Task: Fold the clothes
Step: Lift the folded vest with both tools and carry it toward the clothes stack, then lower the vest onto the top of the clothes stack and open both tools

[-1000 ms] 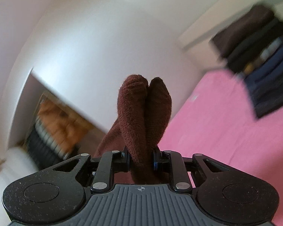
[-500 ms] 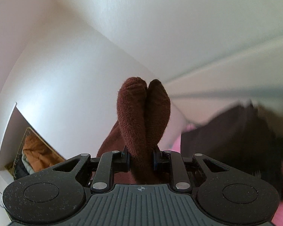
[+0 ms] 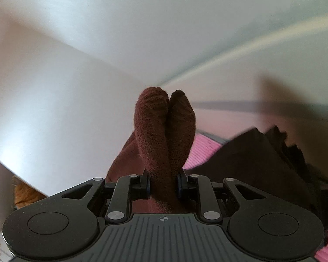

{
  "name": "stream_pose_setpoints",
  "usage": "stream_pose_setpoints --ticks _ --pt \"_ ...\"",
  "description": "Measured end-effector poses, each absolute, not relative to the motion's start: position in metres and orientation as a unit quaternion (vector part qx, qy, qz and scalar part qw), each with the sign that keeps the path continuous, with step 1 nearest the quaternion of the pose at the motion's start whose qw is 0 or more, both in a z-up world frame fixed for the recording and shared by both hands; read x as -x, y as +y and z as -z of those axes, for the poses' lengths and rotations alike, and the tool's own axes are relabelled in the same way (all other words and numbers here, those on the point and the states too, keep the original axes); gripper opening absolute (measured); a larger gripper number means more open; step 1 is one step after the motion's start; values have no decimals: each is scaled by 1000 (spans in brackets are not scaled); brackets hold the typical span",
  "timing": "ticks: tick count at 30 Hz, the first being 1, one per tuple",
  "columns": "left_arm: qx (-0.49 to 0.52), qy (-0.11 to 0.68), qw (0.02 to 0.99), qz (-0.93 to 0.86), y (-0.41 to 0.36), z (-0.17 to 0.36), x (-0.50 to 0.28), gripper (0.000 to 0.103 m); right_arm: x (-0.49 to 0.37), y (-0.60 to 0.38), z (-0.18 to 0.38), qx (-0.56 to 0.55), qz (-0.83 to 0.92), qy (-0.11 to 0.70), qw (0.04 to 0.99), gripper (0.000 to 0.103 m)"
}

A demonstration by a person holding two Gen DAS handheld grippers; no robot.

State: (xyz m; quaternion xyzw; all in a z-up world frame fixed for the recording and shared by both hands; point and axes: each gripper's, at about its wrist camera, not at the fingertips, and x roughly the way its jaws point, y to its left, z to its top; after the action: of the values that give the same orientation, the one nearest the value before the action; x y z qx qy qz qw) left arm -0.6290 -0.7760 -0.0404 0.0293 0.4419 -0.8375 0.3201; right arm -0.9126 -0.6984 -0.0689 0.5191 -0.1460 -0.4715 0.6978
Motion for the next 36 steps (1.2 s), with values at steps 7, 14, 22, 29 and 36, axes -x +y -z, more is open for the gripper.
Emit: stream_pose_setpoints --ticks 7,14,22,29,36 --pt "-89 460 375 800 -831 105 650 20 906 -761 136 -511 547 -74 658 20" --pt "-114 431 421 790 -844 118 648 33 891 -746 127 -405 649 44 642 66" --pt "-165 244 434 852 -759 73 658 31 835 -642 97 -230 677 87 693 51" --pt "-251 216 450 829 -745 127 692 29 778 -626 146 -219 657 173 700 49" --pt "-262 226 476 809 -744 115 694 29 789 -630 128 -239 656 168 696 50"
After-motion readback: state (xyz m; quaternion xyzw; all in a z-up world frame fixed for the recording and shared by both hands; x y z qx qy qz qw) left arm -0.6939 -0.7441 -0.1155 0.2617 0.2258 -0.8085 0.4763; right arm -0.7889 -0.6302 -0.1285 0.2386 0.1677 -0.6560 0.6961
